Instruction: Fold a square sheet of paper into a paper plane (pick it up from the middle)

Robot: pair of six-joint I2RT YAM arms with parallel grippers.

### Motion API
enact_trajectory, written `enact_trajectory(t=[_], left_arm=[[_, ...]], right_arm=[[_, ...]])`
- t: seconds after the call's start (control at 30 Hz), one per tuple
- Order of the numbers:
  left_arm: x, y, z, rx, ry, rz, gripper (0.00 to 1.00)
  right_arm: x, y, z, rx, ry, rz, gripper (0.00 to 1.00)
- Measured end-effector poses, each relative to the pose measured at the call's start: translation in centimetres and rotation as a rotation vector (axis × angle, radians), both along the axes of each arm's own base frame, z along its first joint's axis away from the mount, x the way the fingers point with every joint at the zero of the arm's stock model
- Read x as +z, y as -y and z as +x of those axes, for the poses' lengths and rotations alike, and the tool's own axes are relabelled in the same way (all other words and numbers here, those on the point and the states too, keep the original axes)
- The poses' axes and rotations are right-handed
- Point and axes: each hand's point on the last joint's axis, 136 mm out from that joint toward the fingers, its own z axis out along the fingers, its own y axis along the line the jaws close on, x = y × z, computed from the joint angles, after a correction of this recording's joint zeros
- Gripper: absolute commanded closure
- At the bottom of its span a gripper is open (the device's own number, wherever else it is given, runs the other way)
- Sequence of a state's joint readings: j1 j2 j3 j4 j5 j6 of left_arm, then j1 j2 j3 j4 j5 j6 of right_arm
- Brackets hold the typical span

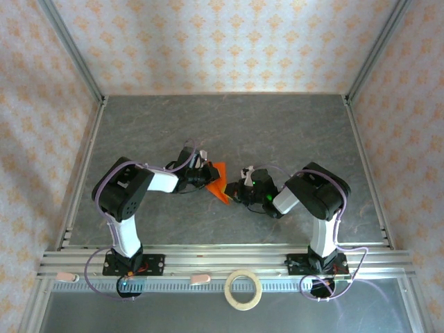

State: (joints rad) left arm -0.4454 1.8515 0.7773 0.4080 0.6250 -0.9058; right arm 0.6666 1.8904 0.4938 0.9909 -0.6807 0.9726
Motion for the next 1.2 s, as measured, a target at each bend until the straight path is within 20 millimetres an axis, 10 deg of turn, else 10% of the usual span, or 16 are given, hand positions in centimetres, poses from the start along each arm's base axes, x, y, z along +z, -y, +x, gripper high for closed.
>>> enact_trajectory(t=[0.83, 1.2], left_arm=[[-0.5, 0.5, 0.3, -0.058, 0.002, 0.034, 1.00], [-0.5, 0.5, 0.3, -0.060, 0.002, 0.033, 1.00]], right_arm=[[0.2, 1.0, -1.1, 0.010, -0.067, -0.089, 0.84], [-0.4, 0.8, -1.7, 0.049, -0.079, -0.150, 0.98]])
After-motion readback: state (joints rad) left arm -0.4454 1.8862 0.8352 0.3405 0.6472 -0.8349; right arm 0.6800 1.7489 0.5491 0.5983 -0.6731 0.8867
